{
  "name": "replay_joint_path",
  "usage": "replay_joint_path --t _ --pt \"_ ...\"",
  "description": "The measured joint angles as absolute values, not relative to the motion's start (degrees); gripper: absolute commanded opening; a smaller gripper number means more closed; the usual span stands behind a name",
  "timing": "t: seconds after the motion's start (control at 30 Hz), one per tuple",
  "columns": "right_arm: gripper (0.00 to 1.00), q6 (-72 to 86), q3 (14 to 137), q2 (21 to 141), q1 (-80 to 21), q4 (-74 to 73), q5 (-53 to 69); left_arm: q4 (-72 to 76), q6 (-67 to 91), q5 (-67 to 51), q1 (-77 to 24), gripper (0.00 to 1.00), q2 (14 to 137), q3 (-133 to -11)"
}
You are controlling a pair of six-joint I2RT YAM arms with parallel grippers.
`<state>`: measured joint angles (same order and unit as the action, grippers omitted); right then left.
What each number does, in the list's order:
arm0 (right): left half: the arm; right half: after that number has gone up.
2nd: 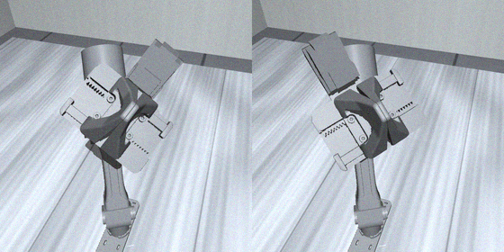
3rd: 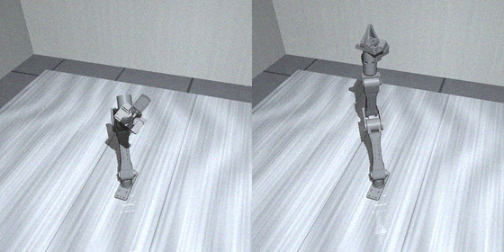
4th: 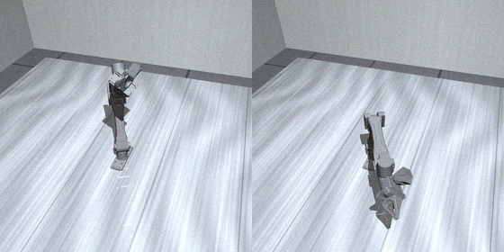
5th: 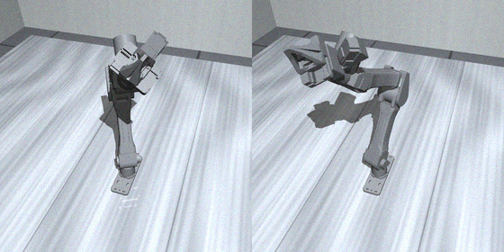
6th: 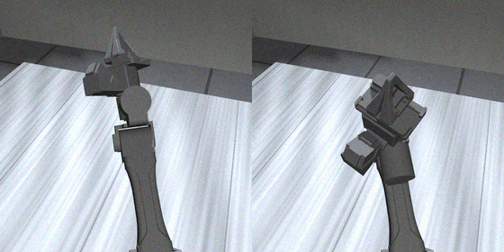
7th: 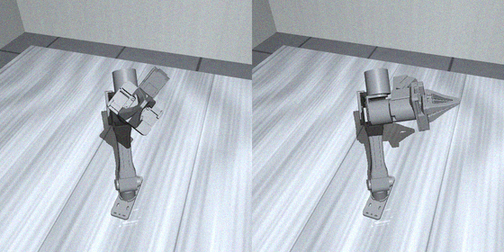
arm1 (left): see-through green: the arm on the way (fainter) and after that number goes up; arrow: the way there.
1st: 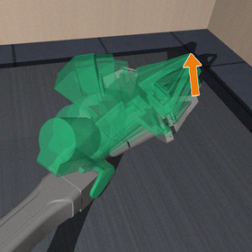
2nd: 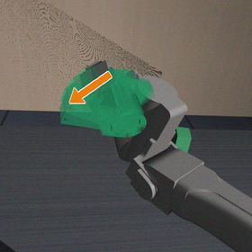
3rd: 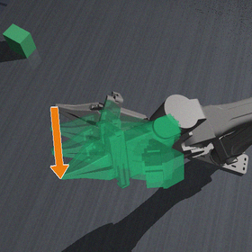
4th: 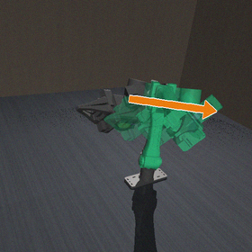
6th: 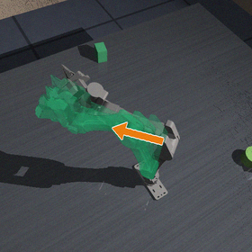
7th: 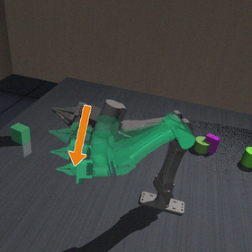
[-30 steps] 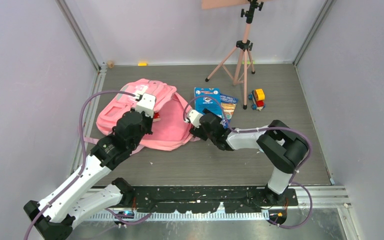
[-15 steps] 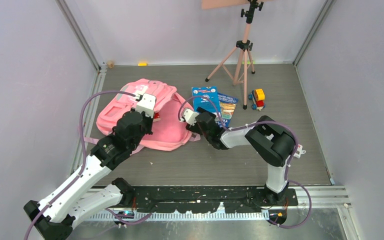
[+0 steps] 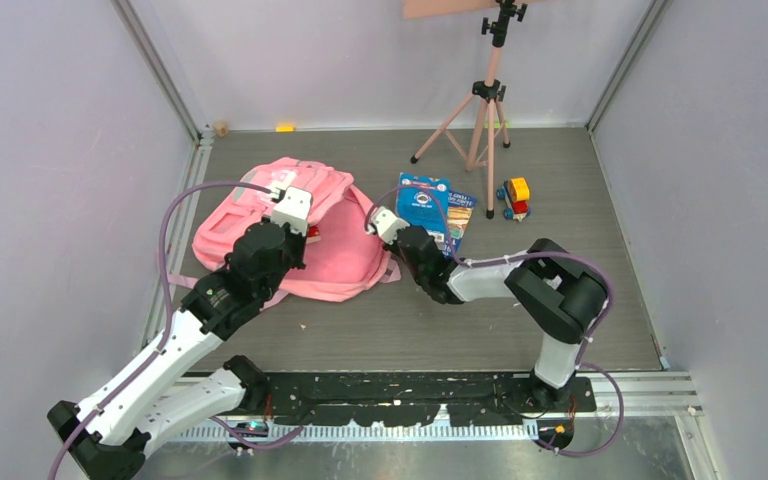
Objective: Pack the student bag
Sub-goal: Pick up the book from the center of the board.
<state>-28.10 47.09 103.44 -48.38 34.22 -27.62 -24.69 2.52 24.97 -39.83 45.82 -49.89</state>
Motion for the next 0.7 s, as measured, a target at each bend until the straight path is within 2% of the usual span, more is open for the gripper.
replay_joint_path --t 0.27,0.47,0.7 --pt "0.01 -21.6 44.9 94.9 -48.4 28.8 -34.6 -24.7 2.5 25.0 -39.8 0.00 45.8 -49.9" --pt "0.00 -9.0 47.6 78.5 -48.2 12.6 -35.9 -24.7 2.5 25.0 -39.8 0.00 45.8 -49.9" --pt "0.01 10.2 56.2 67.8 -48.1 -4.8 -31.0 -24.7 2.5 24.9 -39.8 0.00 45.8 -49.8"
